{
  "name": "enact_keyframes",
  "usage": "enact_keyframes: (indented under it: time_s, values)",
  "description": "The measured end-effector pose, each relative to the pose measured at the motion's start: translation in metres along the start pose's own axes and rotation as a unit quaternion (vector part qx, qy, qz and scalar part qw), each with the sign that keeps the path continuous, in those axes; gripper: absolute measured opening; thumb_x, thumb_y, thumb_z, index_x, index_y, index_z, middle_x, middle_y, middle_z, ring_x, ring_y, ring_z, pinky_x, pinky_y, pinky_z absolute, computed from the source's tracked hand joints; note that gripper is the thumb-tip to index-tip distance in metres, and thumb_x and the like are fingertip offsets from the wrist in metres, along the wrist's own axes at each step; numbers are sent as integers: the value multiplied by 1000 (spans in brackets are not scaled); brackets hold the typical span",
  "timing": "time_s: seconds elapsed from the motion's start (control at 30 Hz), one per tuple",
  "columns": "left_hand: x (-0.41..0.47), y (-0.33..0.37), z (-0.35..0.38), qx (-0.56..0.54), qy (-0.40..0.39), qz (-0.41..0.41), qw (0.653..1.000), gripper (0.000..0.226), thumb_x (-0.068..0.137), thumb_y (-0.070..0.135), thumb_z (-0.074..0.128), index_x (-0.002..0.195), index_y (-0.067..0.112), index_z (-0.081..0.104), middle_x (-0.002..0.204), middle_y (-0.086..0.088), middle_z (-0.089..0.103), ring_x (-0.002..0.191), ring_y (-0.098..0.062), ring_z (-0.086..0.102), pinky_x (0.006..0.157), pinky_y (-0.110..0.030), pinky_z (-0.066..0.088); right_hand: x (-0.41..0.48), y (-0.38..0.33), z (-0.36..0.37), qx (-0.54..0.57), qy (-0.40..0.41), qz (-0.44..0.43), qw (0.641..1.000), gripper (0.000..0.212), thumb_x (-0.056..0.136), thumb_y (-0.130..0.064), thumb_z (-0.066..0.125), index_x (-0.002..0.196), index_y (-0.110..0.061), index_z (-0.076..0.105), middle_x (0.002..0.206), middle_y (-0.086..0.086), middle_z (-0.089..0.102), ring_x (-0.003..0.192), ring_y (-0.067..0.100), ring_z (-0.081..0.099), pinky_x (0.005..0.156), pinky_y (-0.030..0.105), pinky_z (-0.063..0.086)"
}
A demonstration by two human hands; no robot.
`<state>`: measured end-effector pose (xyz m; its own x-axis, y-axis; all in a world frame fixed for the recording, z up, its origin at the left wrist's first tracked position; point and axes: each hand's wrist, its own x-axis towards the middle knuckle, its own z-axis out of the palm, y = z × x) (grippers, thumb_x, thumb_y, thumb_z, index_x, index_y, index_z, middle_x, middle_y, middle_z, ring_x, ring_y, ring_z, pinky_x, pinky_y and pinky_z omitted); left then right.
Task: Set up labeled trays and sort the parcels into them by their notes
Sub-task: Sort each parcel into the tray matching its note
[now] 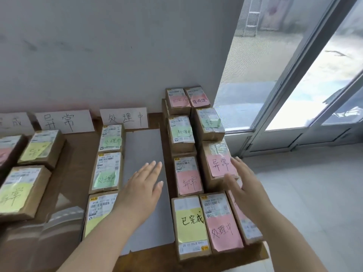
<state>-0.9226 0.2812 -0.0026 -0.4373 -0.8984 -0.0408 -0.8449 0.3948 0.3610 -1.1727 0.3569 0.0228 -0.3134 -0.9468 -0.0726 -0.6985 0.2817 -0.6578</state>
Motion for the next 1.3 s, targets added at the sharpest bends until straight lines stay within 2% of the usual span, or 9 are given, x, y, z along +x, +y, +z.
enact_keyframes:
  time_s: [0.13, 0.27, 0.53, 0.63, 0.8, 0.9, 1.07, 1.23, 1.3]
  values:
    - [24, 11, -3, -3, 12, -39, 999, 55, 102, 39, 24, 153, 28, 4, 160, 12, 5, 147, -6, 1, 116, -25, 9, 54, 9, -23, -31, -4, -30, 999, 54, 98, -31, 47, 148, -20, 29, 154, -8, 28, 142, 5, 20, 106, 15, 13]
    - [59, 25, -3, -21, 16, -78, 997, 56, 102, 40, 26, 153, 28, 5, 160, 10, 8, 147, -6, 3, 117, -28, 13, 109, 20, -39, 3, -22, -12, 1000, 53, 97, -29, 50, 147, -17, 33, 132, -6, 47, 121, 2, 44, 101, 24, 28]
    - [143, 36, 11, -136, -11, -198, 971, 58, 102, 40, 32, 153, 23, 11, 159, 3, 16, 146, -16, 16, 114, -37, 21, 210, 40, -31, 109, -73, 102, 986, 56, 99, -37, 45, 146, -11, 33, 147, 4, 42, 135, 22, 38, 109, 35, 29]
    - [170, 31, 28, -238, -9, -256, 937, 60, 101, 41, 36, 153, 20, 14, 159, -2, 19, 145, -21, 20, 116, -41, 21, 231, 42, -20, 132, -103, 119, 979, 50, 99, -39, 44, 138, -8, 43, 131, 7, 53, 128, 24, 44, 101, 32, 32]
    - [196, 27, 50, -406, 10, -335, 850, 59, 98, 45, 44, 149, 21, 30, 147, -3, 44, 130, -24, 47, 106, -47, 42, 265, 77, 8, 143, -103, 131, 976, 90, 59, -91, 41, 132, -39, 48, 128, -18, 59, 122, 16, 53, 106, 45, 38]
    - [199, 31, 56, -435, 3, -344, 832, 57, 95, 47, 47, 146, 23, 36, 135, -1, 56, 118, -21, 56, 97, -47, 49, 260, 63, 5, 190, -112, 136, 966, 56, 85, -67, 49, 126, -30, 58, 115, -12, 67, 108, 11, 60, 98, 33, 44]
    - [197, 40, 58, -450, 19, -329, 830, 47, 97, 38, 48, 143, 31, 39, 127, 4, 60, 111, -19, 59, 96, -46, 50, 247, 43, 5, 210, -126, 109, 963, 21, 96, -36, 49, 111, -28, 61, 126, -1, 58, 115, 15, 53, 101, 31, 39]
    - [188, 39, 59, -479, 46, -329, 813, 41, 97, 33, 48, 138, 34, 46, 121, 7, 64, 106, -15, 62, 92, -43, 53, 247, 42, 13, 220, -135, 83, 963, 42, 69, -62, 47, 104, -46, 65, 135, -10, 53, 142, 20, 27, 114, 49, 25]
    - [184, 37, 58, -493, 59, -334, 801, 41, 97, 31, 49, 137, 32, 47, 121, 6, 64, 104, -14, 64, 90, -42, 54, 244, 39, 13, 237, -143, 79, 958, 60, 67, -65, 49, 121, -42, 61, 140, -8, 50, 144, 18, 22, 115, 51, 23]
